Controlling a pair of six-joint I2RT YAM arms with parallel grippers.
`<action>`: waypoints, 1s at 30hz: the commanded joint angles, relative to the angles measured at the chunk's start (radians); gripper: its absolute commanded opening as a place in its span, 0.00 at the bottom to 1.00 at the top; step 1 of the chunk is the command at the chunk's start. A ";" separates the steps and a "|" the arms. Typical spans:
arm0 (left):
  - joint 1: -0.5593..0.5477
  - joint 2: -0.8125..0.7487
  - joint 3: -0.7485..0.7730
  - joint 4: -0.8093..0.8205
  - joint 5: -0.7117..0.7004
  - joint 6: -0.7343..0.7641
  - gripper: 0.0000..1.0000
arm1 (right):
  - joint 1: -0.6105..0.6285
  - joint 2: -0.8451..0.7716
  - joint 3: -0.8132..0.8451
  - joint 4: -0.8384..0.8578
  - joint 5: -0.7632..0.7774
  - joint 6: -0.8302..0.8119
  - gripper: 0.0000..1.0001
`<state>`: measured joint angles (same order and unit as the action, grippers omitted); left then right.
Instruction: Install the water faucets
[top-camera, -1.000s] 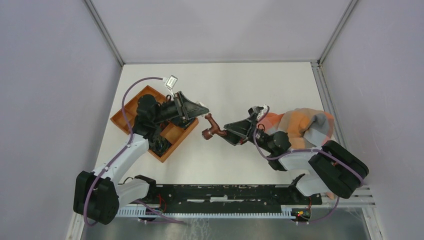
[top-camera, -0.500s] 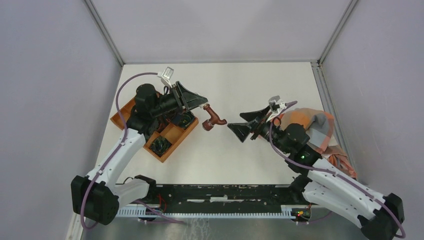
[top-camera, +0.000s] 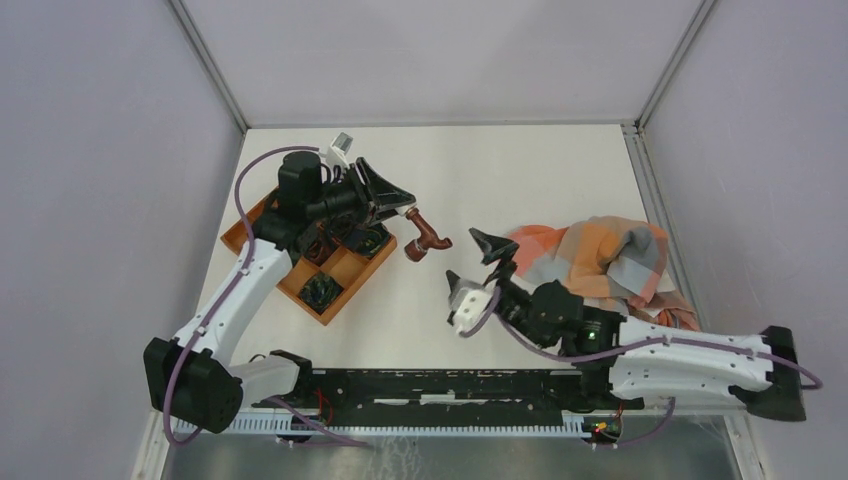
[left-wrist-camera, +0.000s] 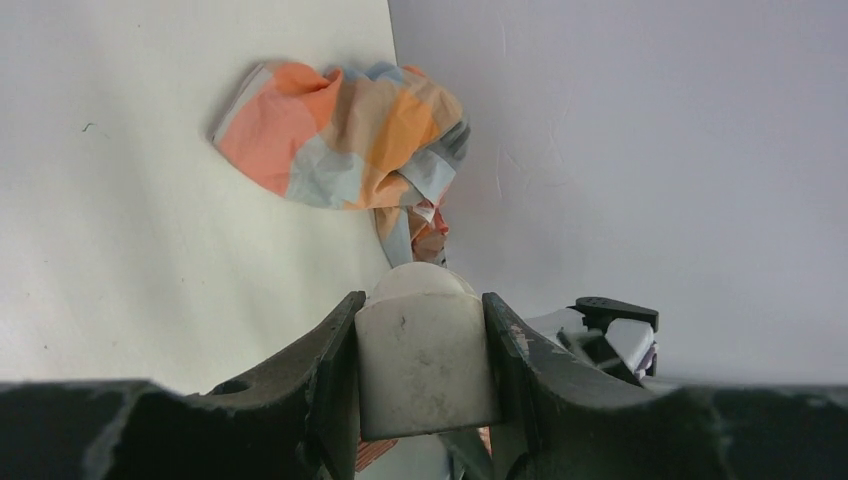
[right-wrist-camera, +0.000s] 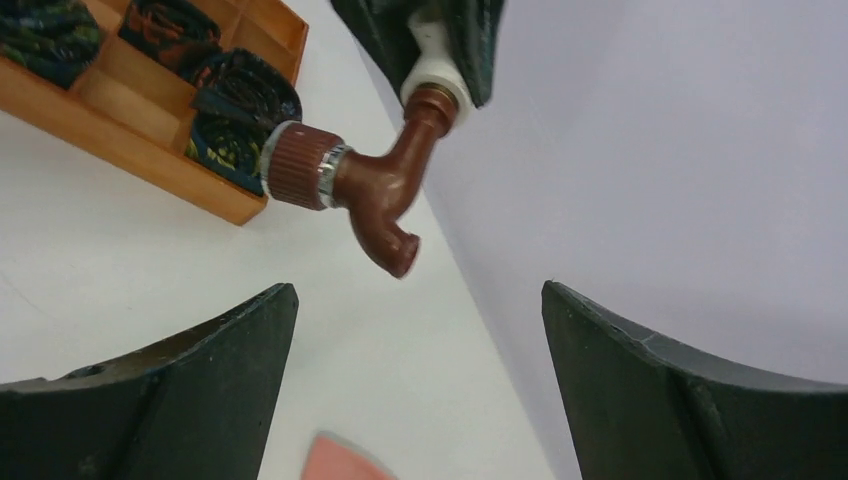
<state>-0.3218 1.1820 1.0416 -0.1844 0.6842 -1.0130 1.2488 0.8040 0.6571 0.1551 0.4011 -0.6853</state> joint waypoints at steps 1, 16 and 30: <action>0.001 -0.001 0.063 -0.019 0.008 -0.018 0.02 | 0.152 0.132 -0.042 0.247 0.373 -0.486 0.98; 0.002 0.007 0.069 -0.052 0.029 0.001 0.02 | 0.186 0.522 -0.175 1.121 0.404 -1.276 0.98; 0.002 0.002 0.050 -0.035 0.067 -0.006 0.02 | 0.121 0.689 -0.110 1.232 0.284 -1.361 0.97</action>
<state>-0.3218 1.1889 1.0706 -0.2600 0.6987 -1.0126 1.3872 1.4750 0.4950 1.3167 0.7322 -2.0281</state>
